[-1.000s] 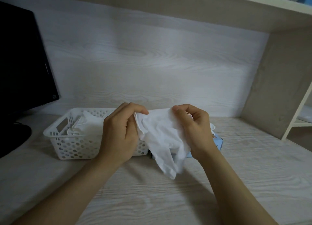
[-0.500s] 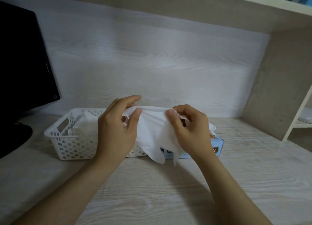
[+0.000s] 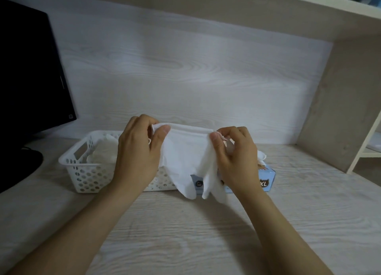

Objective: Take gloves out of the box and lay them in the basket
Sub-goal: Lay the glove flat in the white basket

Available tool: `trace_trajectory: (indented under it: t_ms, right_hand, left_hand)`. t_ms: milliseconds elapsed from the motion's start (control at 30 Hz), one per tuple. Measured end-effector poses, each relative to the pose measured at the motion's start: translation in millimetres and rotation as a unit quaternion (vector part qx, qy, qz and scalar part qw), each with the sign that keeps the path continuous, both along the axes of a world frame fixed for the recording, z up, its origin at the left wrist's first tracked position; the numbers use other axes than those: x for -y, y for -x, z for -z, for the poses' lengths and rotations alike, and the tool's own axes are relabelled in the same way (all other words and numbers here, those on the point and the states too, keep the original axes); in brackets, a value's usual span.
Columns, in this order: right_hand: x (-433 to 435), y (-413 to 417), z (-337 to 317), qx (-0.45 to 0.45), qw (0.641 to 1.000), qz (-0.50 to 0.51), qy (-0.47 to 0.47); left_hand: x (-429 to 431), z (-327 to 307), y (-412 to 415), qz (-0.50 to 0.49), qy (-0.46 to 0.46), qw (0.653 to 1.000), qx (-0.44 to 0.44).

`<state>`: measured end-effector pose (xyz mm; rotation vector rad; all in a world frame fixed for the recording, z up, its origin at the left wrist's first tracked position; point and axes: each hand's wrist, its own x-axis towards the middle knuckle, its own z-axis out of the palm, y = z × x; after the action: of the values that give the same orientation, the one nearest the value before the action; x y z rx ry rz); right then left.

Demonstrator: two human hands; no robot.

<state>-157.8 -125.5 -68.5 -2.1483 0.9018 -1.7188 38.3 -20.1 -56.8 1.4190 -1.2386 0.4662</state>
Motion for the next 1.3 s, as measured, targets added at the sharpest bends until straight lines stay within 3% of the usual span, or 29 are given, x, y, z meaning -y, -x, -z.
trace_trajectory:
  t_ms: [200,267,367,433,600,833,1067,1300]
  right_hand:
    - [-4.9,-4.0,3.7,-0.037,0.999,0.011,0.007]
    - [-8.6,-5.5,1.1,-0.019,1.0,0.005,-0.012]
    - [-9.9,-11.5,-7.6,0.046,0.995,-0.018,-0.088]
    - [-8.8,-18.2,-13.6,0.075,0.989,-0.03,-0.121]
    - [-3.4,-39.3,-24.4,0.036,0.995,0.001,-0.091]
    - [3.2,-67.7,-26.8,-0.137,0.987,0.087,0.01]
    - [14.8,-92.2,-40.6,-0.218,0.972,0.058,-0.058]
    - [20.8,-123.3,-57.4,-0.255,0.961,0.02,-0.108]
  left_hand:
    - [-5.7,-4.6,4.9,0.033,0.012,0.998,-0.05]
    - [-2.9,-7.0,-0.3,0.069,0.011,0.991,-0.11]
    - [0.0,-14.5,-8.9,0.169,0.003,0.955,-0.245]
    - [0.6,-16.3,-13.9,0.184,0.008,0.945,-0.269]
    - [5.6,-13.9,-21.0,0.128,0.012,0.953,-0.273]
    - [2.3,-12.4,-32.3,0.065,0.032,0.956,-0.284]
    - [-3.8,-19.6,-55.3,0.047,-0.046,0.954,-0.292]
    - [-11.7,-30.4,-70.5,-0.039,-0.017,0.949,-0.313]
